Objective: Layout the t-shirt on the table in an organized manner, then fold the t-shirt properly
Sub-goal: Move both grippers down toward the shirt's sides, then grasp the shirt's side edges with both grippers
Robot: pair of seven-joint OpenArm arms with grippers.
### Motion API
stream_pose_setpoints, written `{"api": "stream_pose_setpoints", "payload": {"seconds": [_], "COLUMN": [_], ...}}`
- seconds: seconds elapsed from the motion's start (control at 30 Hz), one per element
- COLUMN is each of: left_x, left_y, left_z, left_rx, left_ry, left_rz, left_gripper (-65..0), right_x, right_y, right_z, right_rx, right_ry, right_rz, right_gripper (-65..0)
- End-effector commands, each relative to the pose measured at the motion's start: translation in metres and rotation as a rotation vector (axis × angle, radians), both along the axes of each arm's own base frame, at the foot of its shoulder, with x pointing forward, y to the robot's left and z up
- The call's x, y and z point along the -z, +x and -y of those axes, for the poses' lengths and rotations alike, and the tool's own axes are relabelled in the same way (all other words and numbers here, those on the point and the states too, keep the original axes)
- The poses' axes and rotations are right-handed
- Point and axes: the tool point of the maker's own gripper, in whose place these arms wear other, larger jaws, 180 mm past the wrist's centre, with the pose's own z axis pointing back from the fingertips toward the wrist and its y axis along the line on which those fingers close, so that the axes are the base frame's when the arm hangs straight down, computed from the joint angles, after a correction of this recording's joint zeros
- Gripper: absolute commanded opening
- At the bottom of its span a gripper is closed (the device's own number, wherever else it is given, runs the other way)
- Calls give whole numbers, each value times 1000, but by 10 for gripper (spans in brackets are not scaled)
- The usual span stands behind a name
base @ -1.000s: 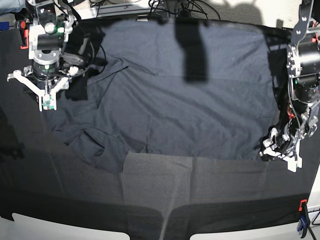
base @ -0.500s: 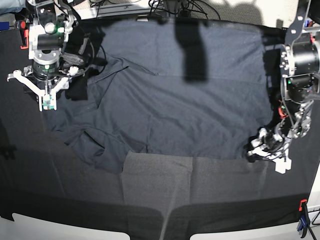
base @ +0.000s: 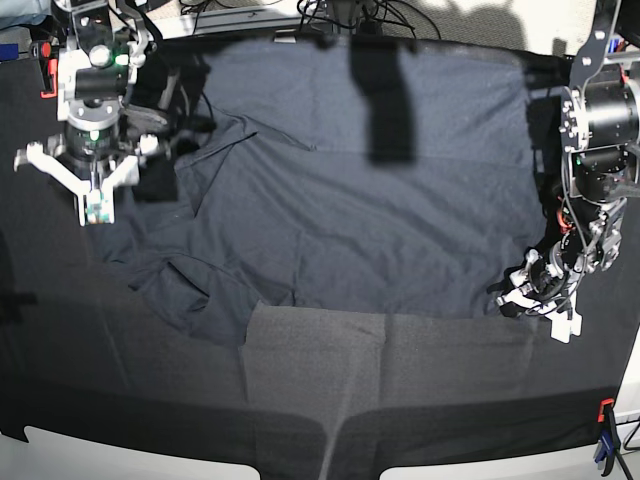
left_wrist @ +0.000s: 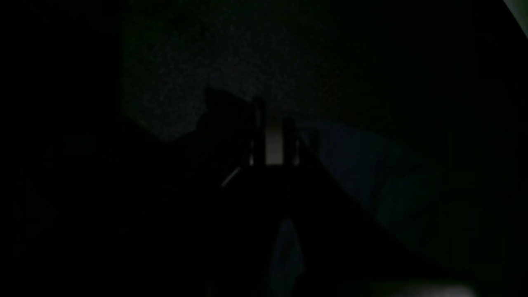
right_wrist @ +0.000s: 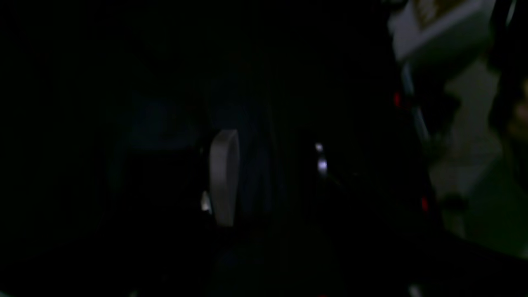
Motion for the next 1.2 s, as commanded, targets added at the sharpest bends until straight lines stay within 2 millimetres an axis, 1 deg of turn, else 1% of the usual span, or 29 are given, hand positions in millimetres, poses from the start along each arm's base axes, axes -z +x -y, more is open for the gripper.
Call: {"api": "stream_pose_setpoints", "payload": {"seconds": [0.0, 0.07, 0.27, 0.33, 0.4, 0.5, 0.57, 0.63, 0.77, 0.9, 0.97, 1.03, 1.17], "left_x": [-25, -25, -25, -25, -25, -25, -25, -25, -25, -25, -25, -25, -25], "left_y": [18, 18, 18, 18, 18, 18, 18, 18, 18, 18, 18, 18, 18], "left_z": [-8, -8, -8, -8, -8, -8, -8, -8, -8, -8, -8, -8, -8], "left_rx": [-15, -15, -15, -15, -15, -15, -15, -15, -15, -15, -15, -15, -15], "left_ry": [0, 0, 0, 0, 0, 0, 0, 0, 0, 0, 0, 0, 0], "left_rz": [74, 73, 73, 73, 72, 73, 73, 73, 73, 73, 73, 73, 73], "left_gripper": [-650, -650, -650, -650, -650, -650, -650, -650, -650, -650, -650, -650, -650], "right_x": [-10, -3, 15, 18, 23, 39, 52, 61, 61, 54, 54, 59, 76], "right_y": [11, 26, 81, 98, 115, 138, 153, 166, 193, 215, 223, 227, 227], "right_z": [0, -1, 1, 9, 26, 47, 51, 49, 50, 48, 49, 48, 27], "right_rx": [-18, -38, -77, -62, -16, 57, 62, 50, 42, 30, 52, 70, 68], "right_ry": [0, 33, 153, 175, 176, 253, 331, 429, 574, 704, 751, 787, 855], "right_rz": [39, 21, -30, -37, -45, -87, -147, -207, -240, -254, -263, -289, -361], "right_gripper": [-422, -423, -423, -423, -423, -423, -423, -423, -423, -423, -423, -423, -423]}}
